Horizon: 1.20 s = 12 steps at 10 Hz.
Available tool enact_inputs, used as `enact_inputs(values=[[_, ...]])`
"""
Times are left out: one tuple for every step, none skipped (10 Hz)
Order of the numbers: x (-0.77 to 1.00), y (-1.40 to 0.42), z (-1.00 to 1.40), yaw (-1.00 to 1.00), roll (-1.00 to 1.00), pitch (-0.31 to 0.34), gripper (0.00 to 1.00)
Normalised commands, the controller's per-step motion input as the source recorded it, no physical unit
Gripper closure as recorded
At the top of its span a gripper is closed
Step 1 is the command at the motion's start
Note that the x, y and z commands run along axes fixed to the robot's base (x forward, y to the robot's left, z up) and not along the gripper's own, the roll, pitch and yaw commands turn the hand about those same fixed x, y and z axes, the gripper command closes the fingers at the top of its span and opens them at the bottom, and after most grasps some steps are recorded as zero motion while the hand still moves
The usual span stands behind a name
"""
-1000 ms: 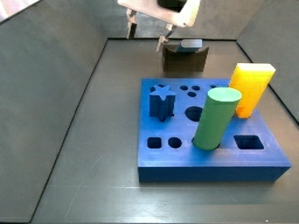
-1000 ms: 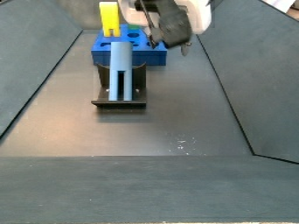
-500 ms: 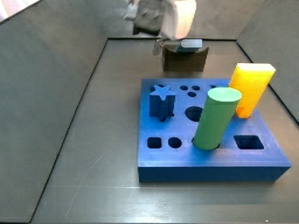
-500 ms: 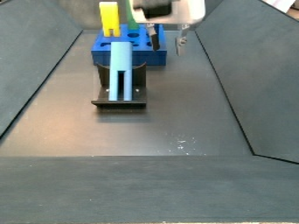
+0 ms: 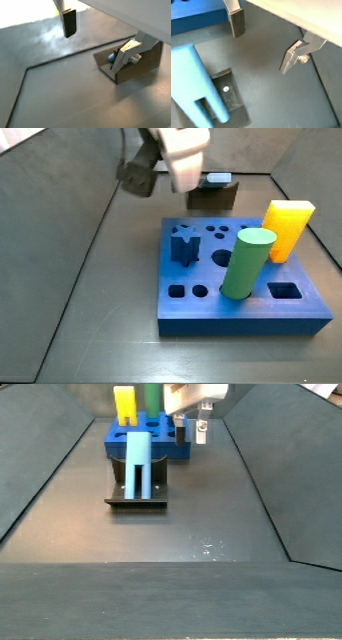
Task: Pick up the square-circle object. Move up. Rotate the square-circle object. Place the square-circle object on the fixture. Regrasp the square-circle object. Move to above the board. Insert the square-circle object.
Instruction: Regrasp the square-circle object.
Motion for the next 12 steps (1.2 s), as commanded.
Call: enact_inputs(values=[[-0.04, -0.01, 0.01, -1.0, 0.97, 0.043, 0.0], [-0.03, -0.01, 0.0, -1.0, 0.96, 0.227, 0.0], [-0.01, -0.01, -0.02, -0.94, 0.9, 0.405, 0.0], [0.01, -0.01, -0.04, -0.61, 0.63, 0.585, 0.0], [0.03, -0.01, -0.03, -0.39, 0.45, 0.684, 0.0], [0.06, -0.01, -0.02, -0.11, 0.31, 0.699, 0.0], [0.06, -0.02, -0.02, 0.01, 0.27, 0.682, 0.0], [0.06, -0.04, -0.01, 0.22, 0.2, 0.632, 0.0], [0.07, -0.05, 0.0, 0.32, 0.17, 0.566, 0.0], [0.07, -0.04, -0.01, 0.41, 0.14, 0.425, 0.0], [0.07, -0.04, -0.01, 0.43, 0.13, 0.346, 0.0], [0.06, -0.04, -0.01, 0.44, 0.11, 0.23, 0.0]])
